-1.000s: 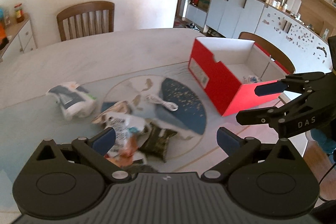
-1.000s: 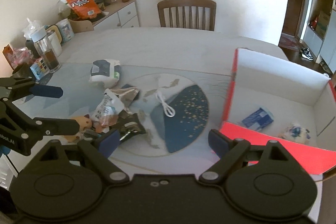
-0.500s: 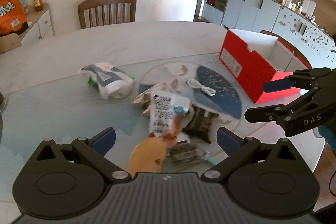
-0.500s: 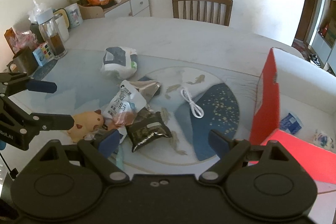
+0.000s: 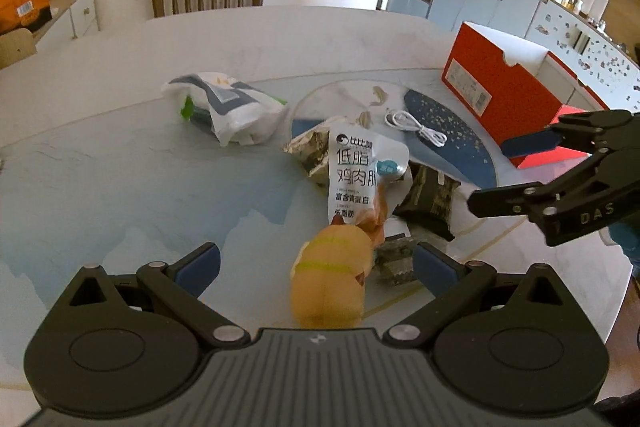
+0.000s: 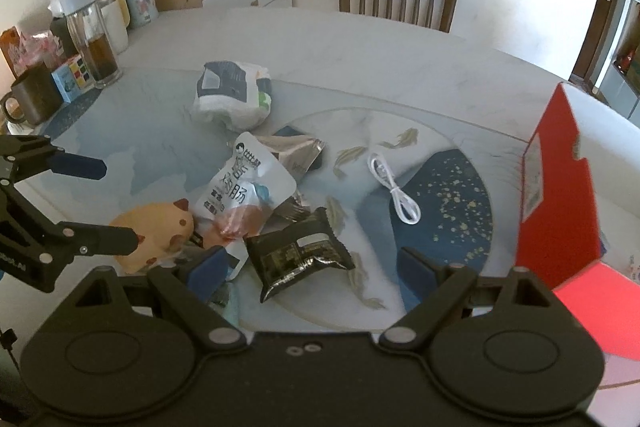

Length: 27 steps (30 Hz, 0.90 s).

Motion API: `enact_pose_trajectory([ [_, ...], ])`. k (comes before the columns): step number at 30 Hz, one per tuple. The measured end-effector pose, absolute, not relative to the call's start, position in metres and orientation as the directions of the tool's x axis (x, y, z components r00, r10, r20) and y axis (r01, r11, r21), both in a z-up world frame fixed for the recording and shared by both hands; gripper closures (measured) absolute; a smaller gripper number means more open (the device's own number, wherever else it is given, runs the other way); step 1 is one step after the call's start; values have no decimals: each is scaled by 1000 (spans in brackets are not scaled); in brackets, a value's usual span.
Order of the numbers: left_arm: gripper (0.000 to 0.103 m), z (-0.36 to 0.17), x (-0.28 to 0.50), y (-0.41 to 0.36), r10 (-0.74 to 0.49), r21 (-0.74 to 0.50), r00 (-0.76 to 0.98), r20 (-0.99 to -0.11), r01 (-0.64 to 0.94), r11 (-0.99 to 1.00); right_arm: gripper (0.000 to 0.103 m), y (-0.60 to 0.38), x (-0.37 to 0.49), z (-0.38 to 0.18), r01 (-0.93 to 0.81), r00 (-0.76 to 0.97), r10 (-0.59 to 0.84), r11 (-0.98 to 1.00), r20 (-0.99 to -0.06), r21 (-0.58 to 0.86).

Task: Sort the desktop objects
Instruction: 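Move left gripper to yellow plush toy while right gripper approaches dark foil packet, then close left gripper on plush toy while right gripper closes on foil packet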

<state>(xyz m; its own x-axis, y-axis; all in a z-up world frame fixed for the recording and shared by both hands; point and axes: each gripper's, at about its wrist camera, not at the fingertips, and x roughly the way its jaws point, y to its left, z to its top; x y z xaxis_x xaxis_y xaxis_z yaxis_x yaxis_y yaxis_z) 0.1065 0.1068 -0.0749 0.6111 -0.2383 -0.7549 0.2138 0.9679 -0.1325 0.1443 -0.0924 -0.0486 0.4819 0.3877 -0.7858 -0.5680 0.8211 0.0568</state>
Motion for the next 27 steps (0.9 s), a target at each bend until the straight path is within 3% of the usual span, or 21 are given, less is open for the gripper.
enact_pose_trajectory([
  [20,1,-107,117,112,-276,-178,563,-779,223,958,13,-71,167,-85,-603,429,363,797,-827,37],
  [27,4,-108,118,111,-281,-181,566,-775,227,957,21,-67,169,-89,-613,420,367,789,-830,39],
])
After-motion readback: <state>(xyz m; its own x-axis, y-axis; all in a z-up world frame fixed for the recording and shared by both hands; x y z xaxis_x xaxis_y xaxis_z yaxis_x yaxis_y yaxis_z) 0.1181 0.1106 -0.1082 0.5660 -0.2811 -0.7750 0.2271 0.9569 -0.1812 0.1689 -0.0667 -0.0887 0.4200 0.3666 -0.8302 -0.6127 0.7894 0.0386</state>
